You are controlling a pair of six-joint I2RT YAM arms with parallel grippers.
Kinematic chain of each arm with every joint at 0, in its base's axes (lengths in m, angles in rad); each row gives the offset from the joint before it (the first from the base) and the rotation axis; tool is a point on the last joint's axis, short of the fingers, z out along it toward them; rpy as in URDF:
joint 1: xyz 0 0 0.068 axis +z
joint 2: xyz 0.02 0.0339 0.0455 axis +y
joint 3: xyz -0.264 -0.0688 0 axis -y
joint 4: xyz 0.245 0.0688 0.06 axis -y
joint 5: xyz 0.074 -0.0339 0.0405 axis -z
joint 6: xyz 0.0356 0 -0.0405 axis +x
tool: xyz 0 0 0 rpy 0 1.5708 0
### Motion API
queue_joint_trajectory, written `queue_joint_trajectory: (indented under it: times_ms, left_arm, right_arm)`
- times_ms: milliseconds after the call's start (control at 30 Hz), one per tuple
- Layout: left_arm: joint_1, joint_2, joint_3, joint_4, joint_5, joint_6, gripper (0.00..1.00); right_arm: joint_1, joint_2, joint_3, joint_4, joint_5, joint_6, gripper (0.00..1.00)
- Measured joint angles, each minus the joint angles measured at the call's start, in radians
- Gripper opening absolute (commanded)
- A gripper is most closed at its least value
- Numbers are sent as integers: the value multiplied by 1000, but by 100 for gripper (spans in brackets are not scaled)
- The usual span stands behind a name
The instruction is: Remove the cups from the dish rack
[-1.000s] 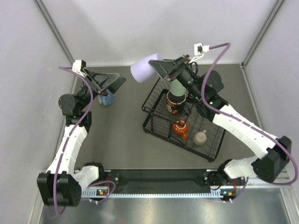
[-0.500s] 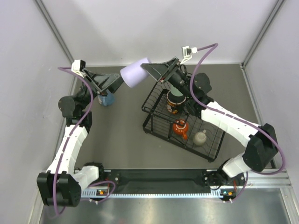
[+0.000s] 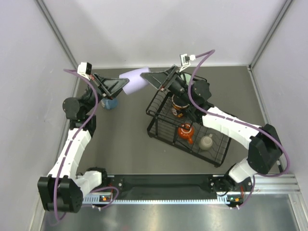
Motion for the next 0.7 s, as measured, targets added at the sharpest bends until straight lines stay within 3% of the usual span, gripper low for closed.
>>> queue_joint_trajectory:
  times_ms: [33, 67, 167, 233, 367, 500, 700]
  left_arm:
    - [-1, 0, 0, -13, 1, 2, 0]
    - [-1, -2, 0, -29, 2, 7, 0]
    - [-2, -16, 2, -122, 9, 72, 0]
    - [-6, -30, 16, -229, 14, 169, 0]
    - [-18, -42, 171, -631, -14, 459, 0]
    - [-8, -42, 377, -1045, -221, 799, 0]
    - [-7, 19, 512, -1398, -538, 1059, 0]
  right_arm:
    - [-1, 0, -5, 2, 2, 0, 43]
    - [-1, -2, -13, 4, 6, -3, 61]
    - [-1, -21, -35, -38, 27, -29, 87]
    - [1, -51, -52, -109, 35, -71, 97]
    - [1, -142, -60, -304, 71, -198, 100]
    - [3, -307, -62, -467, 106, -333, 100]
    - [3, -591, -65, -621, 228, -523, 100]
